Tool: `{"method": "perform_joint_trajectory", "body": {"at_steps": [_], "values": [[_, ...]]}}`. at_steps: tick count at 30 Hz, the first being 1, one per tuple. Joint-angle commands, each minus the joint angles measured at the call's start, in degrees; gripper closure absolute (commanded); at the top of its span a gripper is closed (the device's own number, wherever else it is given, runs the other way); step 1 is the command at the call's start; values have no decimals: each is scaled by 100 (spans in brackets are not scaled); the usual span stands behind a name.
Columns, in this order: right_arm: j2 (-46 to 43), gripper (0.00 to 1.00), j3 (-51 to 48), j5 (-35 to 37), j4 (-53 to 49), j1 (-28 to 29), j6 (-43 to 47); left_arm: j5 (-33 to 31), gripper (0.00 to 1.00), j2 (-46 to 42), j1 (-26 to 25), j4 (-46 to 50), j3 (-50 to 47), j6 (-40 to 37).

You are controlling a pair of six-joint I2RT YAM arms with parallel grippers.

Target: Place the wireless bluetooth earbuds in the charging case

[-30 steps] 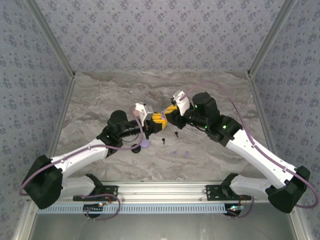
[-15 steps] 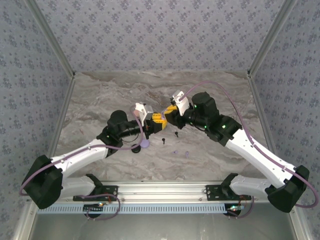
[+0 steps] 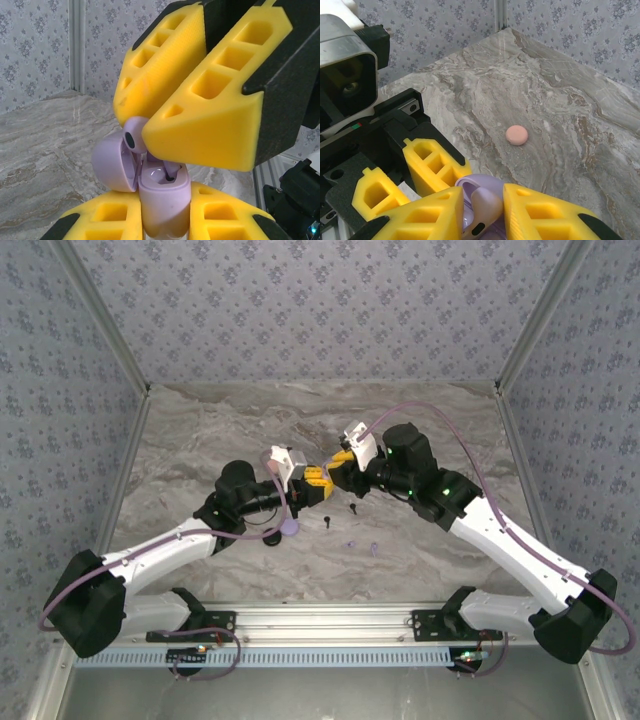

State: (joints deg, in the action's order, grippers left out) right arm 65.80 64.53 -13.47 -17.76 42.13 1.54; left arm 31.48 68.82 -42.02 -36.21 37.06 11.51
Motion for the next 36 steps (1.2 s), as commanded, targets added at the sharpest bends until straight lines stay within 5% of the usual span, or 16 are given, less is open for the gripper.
{"method": "perform_joint_trajectory", "body": {"at_steps": [1, 22, 30, 36], "values": [[95, 70, 163, -271, -190, -21, -74, 60, 100, 25, -12, -554, 130, 18], [82, 65, 332, -505, -120, -317, -312, 69, 100, 110, -12, -463, 176, -16], [-151, 49, 508, -850, 13, -550, -612, 4, 100, 158, -15, -326, 201, -148], [-219, 48, 942, -859, -882, -814, -1056, -446, 100, 106, -86, -218, 194, -544]]}}
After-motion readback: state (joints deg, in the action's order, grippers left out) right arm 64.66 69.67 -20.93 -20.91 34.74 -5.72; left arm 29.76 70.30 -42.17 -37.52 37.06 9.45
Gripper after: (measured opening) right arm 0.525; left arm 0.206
